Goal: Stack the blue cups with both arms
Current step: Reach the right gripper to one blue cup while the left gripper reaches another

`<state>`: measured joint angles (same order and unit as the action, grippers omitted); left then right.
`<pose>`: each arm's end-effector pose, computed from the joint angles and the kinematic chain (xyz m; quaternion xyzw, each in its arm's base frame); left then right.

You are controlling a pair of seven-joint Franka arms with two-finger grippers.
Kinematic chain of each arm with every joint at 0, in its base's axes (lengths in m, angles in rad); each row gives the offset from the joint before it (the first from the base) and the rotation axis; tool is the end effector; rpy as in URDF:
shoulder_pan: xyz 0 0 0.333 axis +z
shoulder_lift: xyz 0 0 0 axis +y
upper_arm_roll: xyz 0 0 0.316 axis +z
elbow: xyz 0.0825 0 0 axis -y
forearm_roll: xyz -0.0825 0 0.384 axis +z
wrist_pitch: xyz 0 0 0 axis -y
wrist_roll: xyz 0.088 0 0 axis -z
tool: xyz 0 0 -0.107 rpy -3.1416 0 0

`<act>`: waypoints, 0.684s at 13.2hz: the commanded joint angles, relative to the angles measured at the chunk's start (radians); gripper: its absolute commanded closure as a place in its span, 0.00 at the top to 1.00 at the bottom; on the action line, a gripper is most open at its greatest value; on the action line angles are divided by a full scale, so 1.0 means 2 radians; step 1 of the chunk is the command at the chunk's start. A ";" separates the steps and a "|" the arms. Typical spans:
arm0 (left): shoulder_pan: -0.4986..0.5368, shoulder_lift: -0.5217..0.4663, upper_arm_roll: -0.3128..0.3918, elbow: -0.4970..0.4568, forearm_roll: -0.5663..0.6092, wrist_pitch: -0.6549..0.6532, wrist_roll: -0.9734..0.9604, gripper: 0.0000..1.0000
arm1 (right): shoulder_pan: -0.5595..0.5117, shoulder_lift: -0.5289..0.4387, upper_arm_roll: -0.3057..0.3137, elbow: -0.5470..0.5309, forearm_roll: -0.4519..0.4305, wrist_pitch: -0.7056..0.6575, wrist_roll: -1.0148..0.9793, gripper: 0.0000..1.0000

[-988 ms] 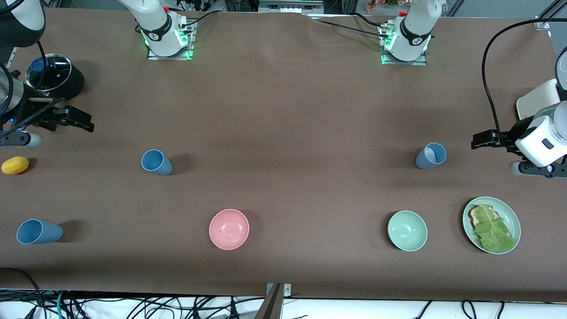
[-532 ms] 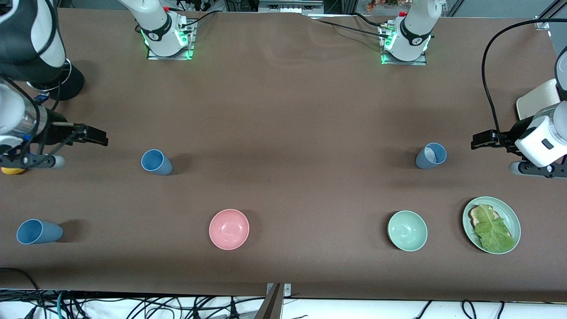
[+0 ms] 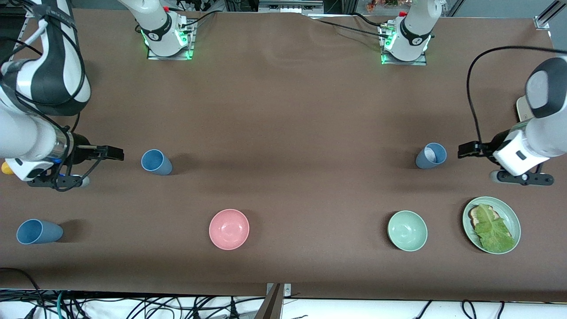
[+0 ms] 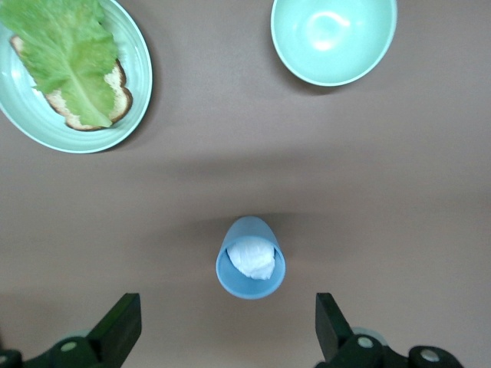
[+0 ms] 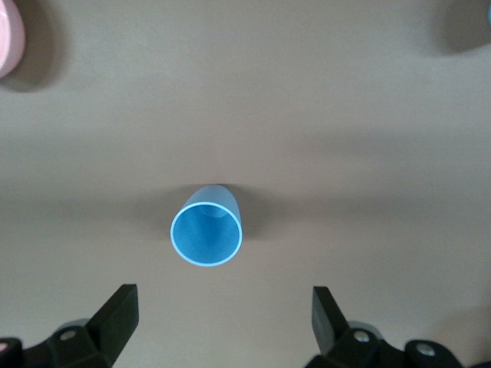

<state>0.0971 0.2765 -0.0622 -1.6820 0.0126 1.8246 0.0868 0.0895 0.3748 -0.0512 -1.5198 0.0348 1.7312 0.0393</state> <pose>0.6247 0.0259 0.4282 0.9974 -0.0273 -0.0663 0.0066 0.6514 0.0323 0.4333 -0.9967 0.0037 0.0816 0.0042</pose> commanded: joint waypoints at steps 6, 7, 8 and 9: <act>0.040 -0.036 -0.001 -0.231 -0.003 0.241 0.024 1.00 | 0.004 -0.071 0.002 -0.259 0.000 0.233 -0.002 1.00; 0.040 -0.036 -0.001 -0.236 -0.003 0.239 0.024 1.00 | 0.004 -0.082 0.002 -0.299 -0.001 0.275 -0.003 1.00; 0.040 -0.034 -0.001 -0.237 -0.003 0.239 0.024 1.00 | 0.004 -0.084 0.002 -0.319 0.000 0.299 -0.003 1.00; 0.040 -0.027 -0.002 -0.237 -0.003 0.239 0.024 1.00 | 0.004 -0.083 0.002 -0.321 -0.001 0.303 -0.003 1.00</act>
<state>0.1712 0.2377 -0.0575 -2.1338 0.0126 2.2931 0.1091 0.0957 0.2783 -0.0509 -2.0605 0.0345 2.2777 0.0392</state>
